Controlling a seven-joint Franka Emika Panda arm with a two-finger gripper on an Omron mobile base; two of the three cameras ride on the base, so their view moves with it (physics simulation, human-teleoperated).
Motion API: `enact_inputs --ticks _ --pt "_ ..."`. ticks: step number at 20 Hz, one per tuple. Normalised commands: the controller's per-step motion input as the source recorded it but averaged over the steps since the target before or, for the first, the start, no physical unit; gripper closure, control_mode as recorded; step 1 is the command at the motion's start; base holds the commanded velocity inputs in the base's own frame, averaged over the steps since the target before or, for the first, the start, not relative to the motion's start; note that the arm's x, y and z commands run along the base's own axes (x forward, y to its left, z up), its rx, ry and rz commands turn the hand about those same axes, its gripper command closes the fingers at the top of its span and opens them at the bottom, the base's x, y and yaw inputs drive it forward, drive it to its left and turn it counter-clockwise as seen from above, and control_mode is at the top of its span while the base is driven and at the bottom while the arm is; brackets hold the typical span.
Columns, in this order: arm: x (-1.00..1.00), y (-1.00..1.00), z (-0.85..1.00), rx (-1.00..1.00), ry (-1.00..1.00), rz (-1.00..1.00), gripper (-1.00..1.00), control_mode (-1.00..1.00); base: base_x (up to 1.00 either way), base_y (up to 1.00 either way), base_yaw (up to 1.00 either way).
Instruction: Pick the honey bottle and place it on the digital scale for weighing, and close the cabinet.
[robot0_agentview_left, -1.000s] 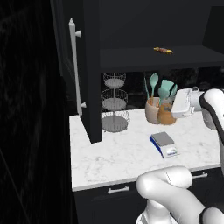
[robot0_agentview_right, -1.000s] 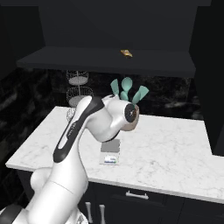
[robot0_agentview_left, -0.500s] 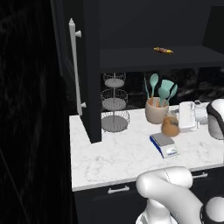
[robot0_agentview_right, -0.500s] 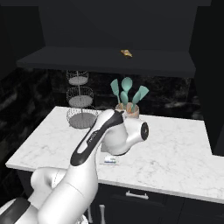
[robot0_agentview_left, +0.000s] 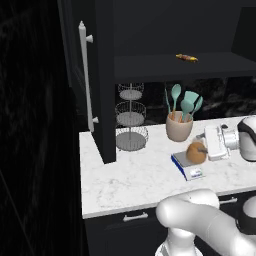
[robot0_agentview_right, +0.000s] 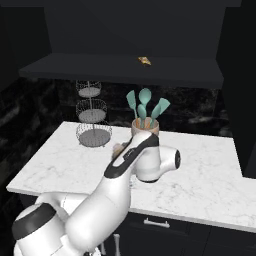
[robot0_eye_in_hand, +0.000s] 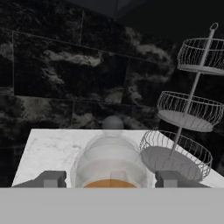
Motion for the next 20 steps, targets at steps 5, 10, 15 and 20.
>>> enact_inputs --ticks 5,10,15,20 --pt "0.38 -0.14 -0.34 0.00 0.00 0.12 1.00 -1.00 0.00 0.00 0.00" --pt "0.42 -0.02 -0.26 0.00 0.00 0.06 1.00 -1.00 0.00 0.00 0.00" --pt "0.42 0.00 -0.22 0.00 0.00 0.01 1.00 -1.00 0.00 0.00 0.00" --pt "0.31 0.00 -0.31 0.00 0.02 0.00 1.00 -1.00 0.00 0.00 0.00"
